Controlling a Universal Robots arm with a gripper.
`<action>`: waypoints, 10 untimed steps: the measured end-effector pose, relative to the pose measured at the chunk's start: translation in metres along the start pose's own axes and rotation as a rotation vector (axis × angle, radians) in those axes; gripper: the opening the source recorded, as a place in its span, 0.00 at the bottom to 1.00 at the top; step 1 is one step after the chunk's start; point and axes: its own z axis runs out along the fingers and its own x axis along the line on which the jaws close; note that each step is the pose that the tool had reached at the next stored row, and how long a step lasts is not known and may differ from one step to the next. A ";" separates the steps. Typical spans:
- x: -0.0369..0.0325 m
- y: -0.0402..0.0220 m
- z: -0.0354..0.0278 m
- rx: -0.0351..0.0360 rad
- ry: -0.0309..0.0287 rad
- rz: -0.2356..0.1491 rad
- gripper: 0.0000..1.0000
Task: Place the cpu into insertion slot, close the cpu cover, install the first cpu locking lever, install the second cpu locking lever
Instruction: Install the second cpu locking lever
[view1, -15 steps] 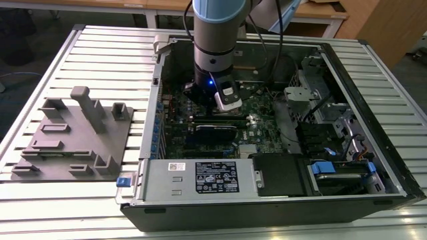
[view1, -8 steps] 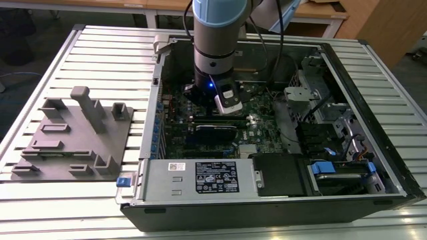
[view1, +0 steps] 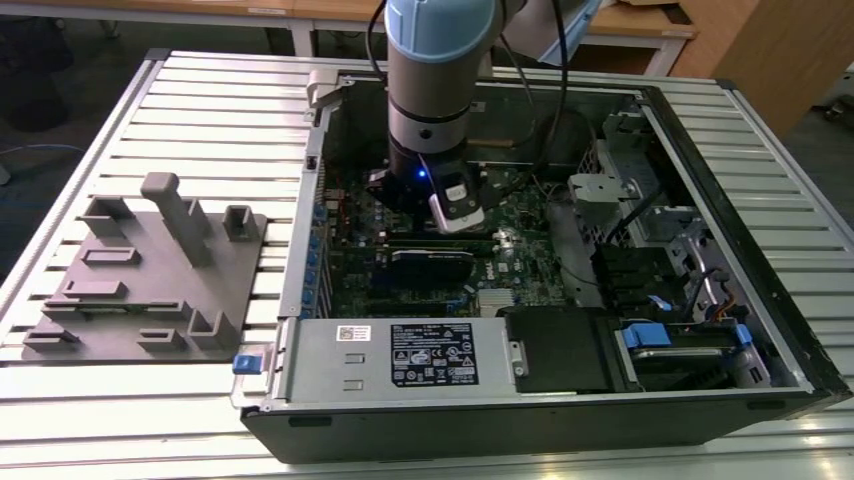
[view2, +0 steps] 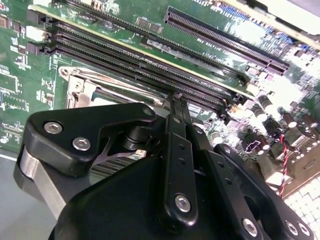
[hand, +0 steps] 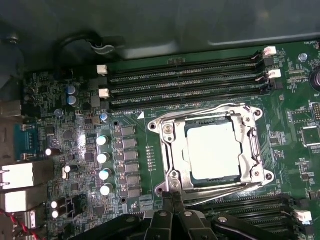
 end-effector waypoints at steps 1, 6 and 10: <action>0.0000 -0.0003 0.0003 -0.0062 0.0009 0.000 0.11; -0.0002 -0.0018 0.0016 -0.0221 0.0034 0.000 0.11; -0.0003 -0.0026 0.0027 -0.0298 0.0043 0.001 0.11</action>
